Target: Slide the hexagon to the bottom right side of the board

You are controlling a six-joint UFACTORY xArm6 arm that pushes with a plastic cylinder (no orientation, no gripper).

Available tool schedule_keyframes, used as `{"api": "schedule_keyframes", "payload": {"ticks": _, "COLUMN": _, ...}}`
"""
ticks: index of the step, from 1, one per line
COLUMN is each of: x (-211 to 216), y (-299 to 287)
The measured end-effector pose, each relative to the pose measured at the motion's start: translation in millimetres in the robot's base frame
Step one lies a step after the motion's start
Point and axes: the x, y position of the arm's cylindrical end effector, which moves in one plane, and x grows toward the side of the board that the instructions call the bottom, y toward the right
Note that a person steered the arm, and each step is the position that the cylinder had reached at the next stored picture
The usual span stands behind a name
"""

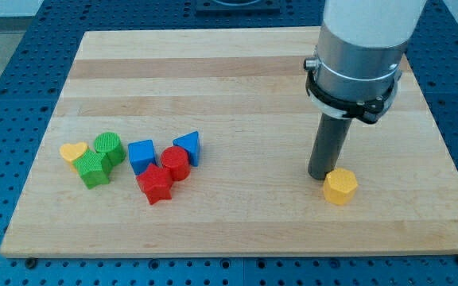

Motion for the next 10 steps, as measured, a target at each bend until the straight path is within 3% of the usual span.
{"api": "schedule_keyframes", "payload": {"ticks": 2, "x": 14, "y": -23}}
{"api": "schedule_keyframes", "payload": {"ticks": 7, "x": 27, "y": 53}}
{"api": "schedule_keyframes", "payload": {"ticks": 10, "x": 26, "y": 55}}
